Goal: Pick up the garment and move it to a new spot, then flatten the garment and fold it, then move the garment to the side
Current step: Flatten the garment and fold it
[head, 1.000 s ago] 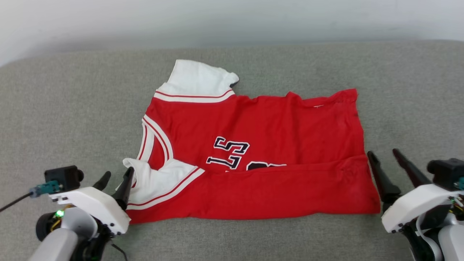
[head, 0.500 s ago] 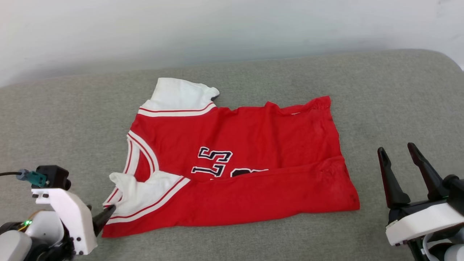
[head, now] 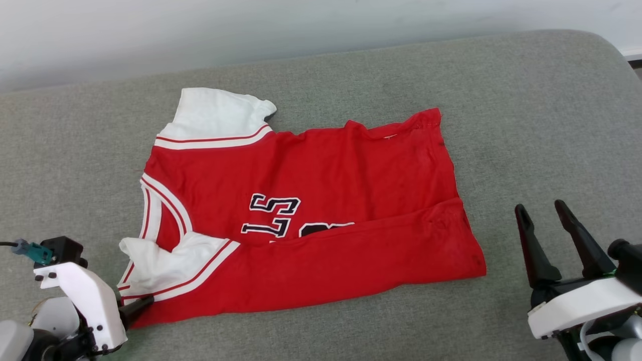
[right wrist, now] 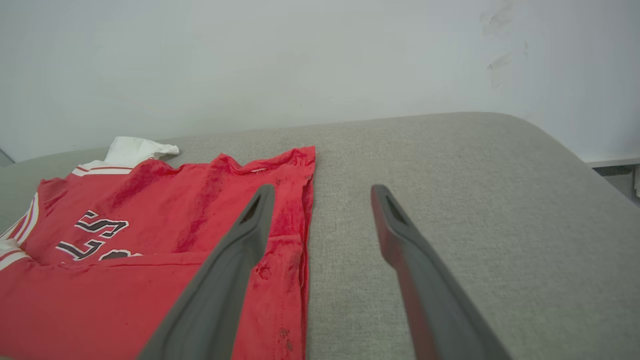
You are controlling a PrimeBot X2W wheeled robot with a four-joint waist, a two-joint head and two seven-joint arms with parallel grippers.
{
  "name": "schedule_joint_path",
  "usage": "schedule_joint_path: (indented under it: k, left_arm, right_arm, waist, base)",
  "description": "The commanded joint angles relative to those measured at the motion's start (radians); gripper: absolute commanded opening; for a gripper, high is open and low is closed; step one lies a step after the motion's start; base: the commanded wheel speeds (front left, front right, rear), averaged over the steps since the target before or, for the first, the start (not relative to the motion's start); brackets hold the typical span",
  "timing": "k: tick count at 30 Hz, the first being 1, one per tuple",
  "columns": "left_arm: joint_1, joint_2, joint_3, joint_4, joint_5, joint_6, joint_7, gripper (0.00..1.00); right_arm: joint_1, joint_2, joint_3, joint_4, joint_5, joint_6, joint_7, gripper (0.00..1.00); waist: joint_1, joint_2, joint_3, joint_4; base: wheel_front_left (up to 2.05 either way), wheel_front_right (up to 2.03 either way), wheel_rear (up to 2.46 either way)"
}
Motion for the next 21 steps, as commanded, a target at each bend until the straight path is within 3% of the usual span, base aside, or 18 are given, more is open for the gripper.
schedule_joint_path:
  k: [1,6,12,16,21]
  left_arm:
    - [0.034,-0.093,-0.07,0.05,-0.01,-0.014,0.016,0.0]
    - [0.011,-0.112,-0.053,0.069,0.007,-0.027,-0.051,0.0]
    - [-0.025,-0.114,-0.036,0.04,0.046,-0.021,-0.122,0.0]
    - [-0.053,-0.114,-0.033,-0.008,0.066,-0.023,-0.145,0.0]
    - [-0.082,-0.116,-0.043,-0.082,0.101,-0.02,-0.167,0.0]
  right_arm:
    - [-0.007,-0.012,-0.007,0.002,0.029,-0.001,0.027,1.0]
    - [-0.018,-0.077,-0.025,0.021,0.114,-0.001,0.205,1.0]
    - [-0.048,-0.171,-0.048,0.07,0.222,-0.001,0.547,1.0]
    - [-0.074,-0.189,-0.062,0.09,0.255,-0.001,0.703,1.0]
    - [-0.113,-0.158,-0.05,0.103,0.27,-0.001,0.834,1.0]
  waist:
    - [0.0004,0.0,0.001,0.005]
    - [0.0004,0.0,-0.008,0.034]
    - [0.0004,0.0,-0.01,0.095]
    - [0.0004,0.0,0.005,0.128]
    - [0.0004,0.0,0.04,0.173]
  base:
    - [0.0,0.0,0.0]
    - [0.0,0.0,0.0]
    - [0.0,0.0,0.0]
    - [0.0,0.0,0.0]
    - [0.0,0.0,0.0]
